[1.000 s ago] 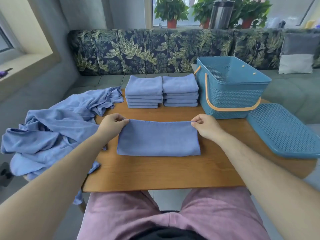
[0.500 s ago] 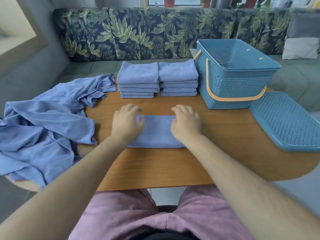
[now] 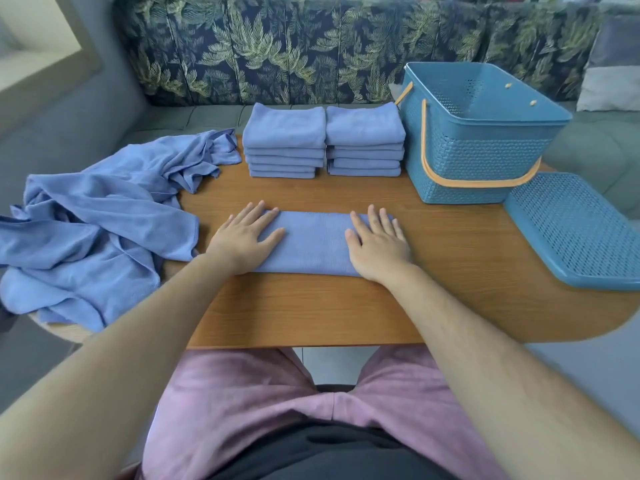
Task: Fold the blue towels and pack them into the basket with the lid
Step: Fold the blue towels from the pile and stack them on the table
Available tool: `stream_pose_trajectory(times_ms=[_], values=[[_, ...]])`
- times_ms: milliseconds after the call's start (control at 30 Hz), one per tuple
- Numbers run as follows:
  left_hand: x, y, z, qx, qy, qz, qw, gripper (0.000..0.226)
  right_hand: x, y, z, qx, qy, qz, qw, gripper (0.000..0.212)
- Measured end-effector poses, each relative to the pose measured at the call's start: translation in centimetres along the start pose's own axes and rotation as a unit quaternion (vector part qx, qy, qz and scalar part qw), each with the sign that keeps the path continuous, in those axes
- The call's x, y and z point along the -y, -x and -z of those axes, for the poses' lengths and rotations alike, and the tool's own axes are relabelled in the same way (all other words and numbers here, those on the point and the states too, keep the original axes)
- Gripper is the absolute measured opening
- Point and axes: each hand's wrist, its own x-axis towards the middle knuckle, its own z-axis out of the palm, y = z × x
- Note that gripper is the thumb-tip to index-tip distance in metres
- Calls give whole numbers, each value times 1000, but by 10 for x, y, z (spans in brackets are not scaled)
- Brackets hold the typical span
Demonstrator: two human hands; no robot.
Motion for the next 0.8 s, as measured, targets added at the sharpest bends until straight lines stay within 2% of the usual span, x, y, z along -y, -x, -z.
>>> stream_pose_trajectory(times_ms=[167,233,333,400,467,600,700,800], values=[[2,2,1,5,-46,-12,999,67,1,1,2,7,15,-26,1000,60],[-1,1,2,-17,-80,-48,996,63,16,5,6,-53,36,-19,998,58],[-3,-2,2,-47,-81,-125,988,52,56,24,2,-171,26,76,982,45],[-4,-3,3,-42,-67,-132,988,48,78,33,-6,-153,9,113,982,42],[-5,-3,5,-47,-84,-125,987,47,83,35,-11,-123,-1,102,987,46],[-15,15,12,-62,-124,-87,987,51,50,23,-5,-133,4,100,986,46],[-34,39,3,-84,-63,-109,988,44,19,15,9,-123,-23,88,988,45],[-49,58,-10,-94,31,-167,981,34,-5,25,17,-129,-91,154,975,32]])
